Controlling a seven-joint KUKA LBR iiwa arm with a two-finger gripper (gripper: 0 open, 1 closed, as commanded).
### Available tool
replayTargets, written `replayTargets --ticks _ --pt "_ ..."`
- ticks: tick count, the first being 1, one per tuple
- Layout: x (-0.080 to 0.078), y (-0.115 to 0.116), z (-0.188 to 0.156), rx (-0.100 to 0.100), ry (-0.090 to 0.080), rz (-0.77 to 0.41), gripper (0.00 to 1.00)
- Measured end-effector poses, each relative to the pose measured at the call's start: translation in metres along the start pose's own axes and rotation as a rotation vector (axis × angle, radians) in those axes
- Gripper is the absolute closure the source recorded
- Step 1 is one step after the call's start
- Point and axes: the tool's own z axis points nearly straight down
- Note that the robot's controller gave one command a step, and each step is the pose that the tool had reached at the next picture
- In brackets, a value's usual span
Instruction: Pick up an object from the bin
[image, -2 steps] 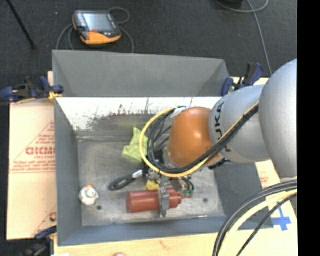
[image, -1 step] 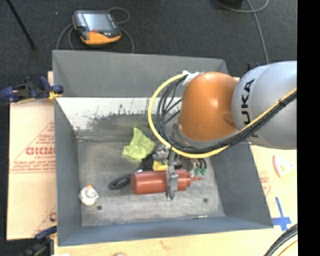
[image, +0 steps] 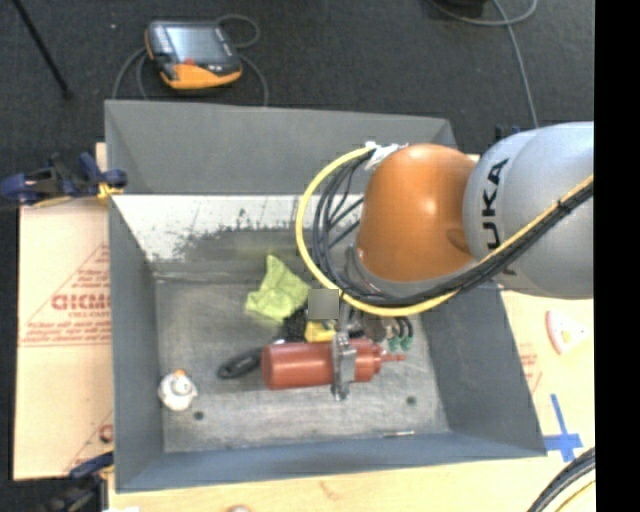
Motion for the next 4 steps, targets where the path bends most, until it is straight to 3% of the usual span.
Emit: replayTargets --ticks 3,4 --pt "0.0 0.0 0.0 0.0 0.0 0.002 1.0" --pt "0.043 -0.023 -0.066 0.001 -0.002 -0.271 1.0"
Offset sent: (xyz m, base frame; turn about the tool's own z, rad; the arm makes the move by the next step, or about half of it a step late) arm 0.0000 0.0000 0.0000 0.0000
